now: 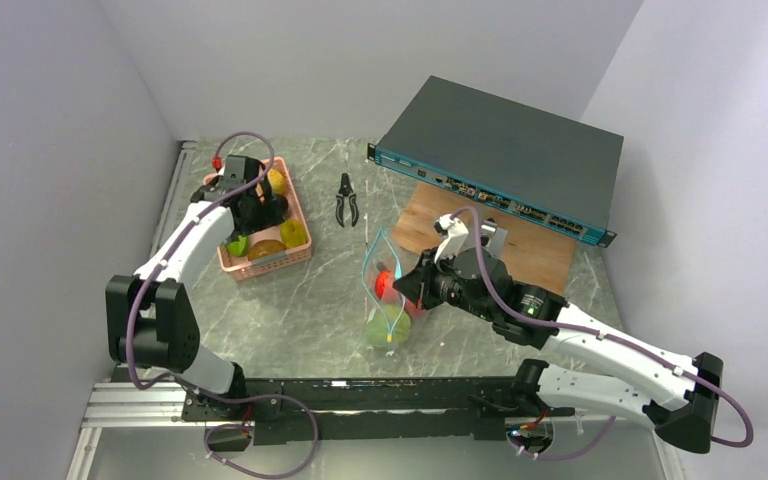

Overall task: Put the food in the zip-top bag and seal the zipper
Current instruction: Pick up the fake vegetable from the bin.

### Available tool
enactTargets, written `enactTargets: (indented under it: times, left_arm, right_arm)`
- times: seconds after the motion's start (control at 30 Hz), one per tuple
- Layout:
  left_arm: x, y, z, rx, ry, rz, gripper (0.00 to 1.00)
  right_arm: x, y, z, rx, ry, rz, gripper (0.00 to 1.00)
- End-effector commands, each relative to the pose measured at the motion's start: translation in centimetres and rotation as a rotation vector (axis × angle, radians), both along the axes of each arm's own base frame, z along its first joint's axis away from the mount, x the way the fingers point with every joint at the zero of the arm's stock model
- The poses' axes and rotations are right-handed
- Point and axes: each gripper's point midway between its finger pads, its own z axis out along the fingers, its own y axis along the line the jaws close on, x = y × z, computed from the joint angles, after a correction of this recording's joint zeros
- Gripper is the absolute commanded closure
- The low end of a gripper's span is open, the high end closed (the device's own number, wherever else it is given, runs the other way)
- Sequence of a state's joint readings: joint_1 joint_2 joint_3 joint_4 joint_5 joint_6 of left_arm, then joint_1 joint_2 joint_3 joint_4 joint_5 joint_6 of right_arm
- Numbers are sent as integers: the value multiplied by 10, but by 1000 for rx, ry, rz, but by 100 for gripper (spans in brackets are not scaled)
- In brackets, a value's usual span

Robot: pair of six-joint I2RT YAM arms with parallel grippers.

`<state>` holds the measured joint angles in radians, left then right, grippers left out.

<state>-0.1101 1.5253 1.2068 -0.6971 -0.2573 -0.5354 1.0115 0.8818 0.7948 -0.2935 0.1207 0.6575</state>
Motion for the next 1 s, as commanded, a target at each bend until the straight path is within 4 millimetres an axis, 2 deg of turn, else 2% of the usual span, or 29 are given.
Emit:
enactTargets:
  times: [0.0,0.07,0.23,0.4,0.6,0.8,0.97]
  left_arm:
    - [-2,-11,6,-26,-43,-16,6]
    - [-3,-15,-5,-24,8,-27,10]
    - [-4,-23,-37,-53,121,-40,10]
    - [-13,-37,-65,-133,197,-31,11]
    - [-10,-36,-79,-154,243,-3,9]
    - [-11,-36,-94,-206,281,8,2]
    - [-11,-40,-97,-232,293,4,0]
  right_arm:
    - [-2,2,28,65,-33,10,100]
    - [-4,0,26,88,-30,5,100]
    - [-5,-1,27,84,-22,1,100]
    - [-7,-1,22,103,-13,5,100]
    - [-6,-2,29,88,-24,4,100]
    - [-6,-7,21,83,-22,-12,100]
    - [-5,-6,23,80,-31,-9,100]
